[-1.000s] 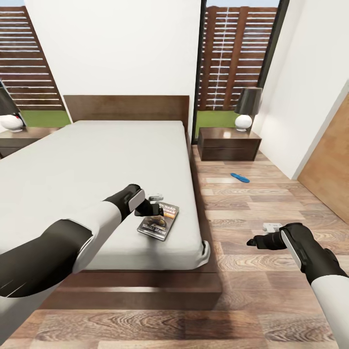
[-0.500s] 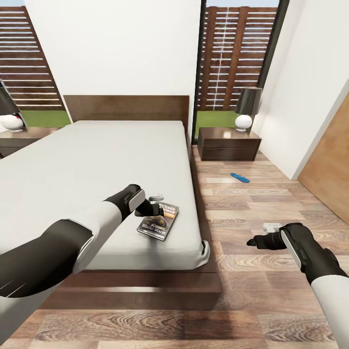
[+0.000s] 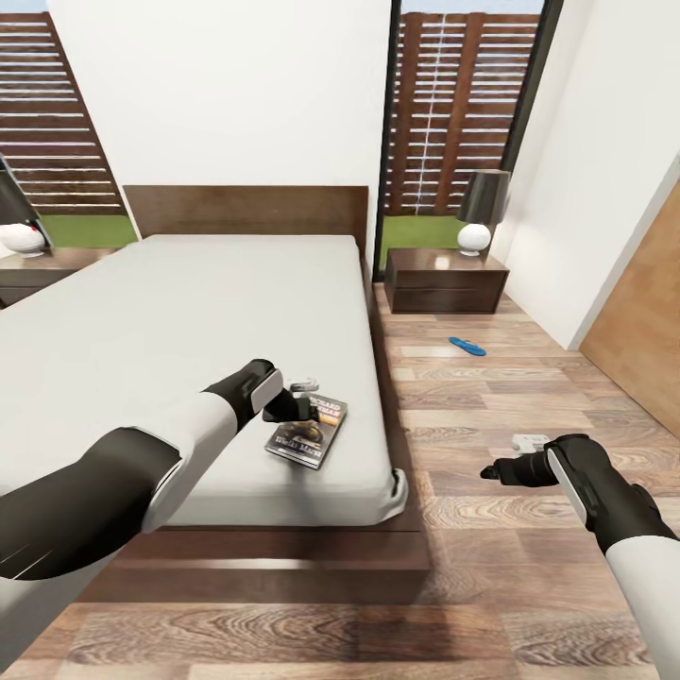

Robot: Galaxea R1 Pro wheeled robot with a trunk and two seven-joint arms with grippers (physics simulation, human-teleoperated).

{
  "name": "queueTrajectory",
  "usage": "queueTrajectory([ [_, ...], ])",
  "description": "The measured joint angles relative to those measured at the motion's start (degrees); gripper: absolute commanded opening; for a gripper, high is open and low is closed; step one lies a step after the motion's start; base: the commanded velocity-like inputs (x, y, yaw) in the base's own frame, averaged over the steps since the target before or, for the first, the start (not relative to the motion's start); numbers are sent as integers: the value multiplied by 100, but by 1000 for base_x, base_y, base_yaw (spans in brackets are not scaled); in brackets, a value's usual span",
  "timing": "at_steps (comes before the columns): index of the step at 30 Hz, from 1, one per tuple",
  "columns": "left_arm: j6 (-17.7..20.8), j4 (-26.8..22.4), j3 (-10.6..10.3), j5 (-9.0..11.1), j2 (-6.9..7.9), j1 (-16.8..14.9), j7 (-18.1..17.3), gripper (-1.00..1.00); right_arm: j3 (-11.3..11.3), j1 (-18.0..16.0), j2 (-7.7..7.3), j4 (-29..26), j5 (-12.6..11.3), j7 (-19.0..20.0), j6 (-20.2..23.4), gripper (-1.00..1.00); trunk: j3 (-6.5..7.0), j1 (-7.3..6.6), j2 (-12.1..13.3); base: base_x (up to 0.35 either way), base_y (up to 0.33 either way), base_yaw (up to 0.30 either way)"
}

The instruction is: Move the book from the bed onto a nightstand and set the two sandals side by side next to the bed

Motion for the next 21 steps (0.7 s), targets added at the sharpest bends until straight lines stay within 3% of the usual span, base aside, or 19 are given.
queueTrajectory([
  [8, 1, 1, -3, -2, -1, 0, 0, 100, -1, -2, 2, 0, -1, 1, 1, 100, 0, 0, 0, 0, -161, 0],
  [21, 1, 2, -3, -2, -22, -1, 0, 100, 0, -2, 3, 1, -1, 3, 1, 100, 0, 0, 0, 0, -30, 0],
])
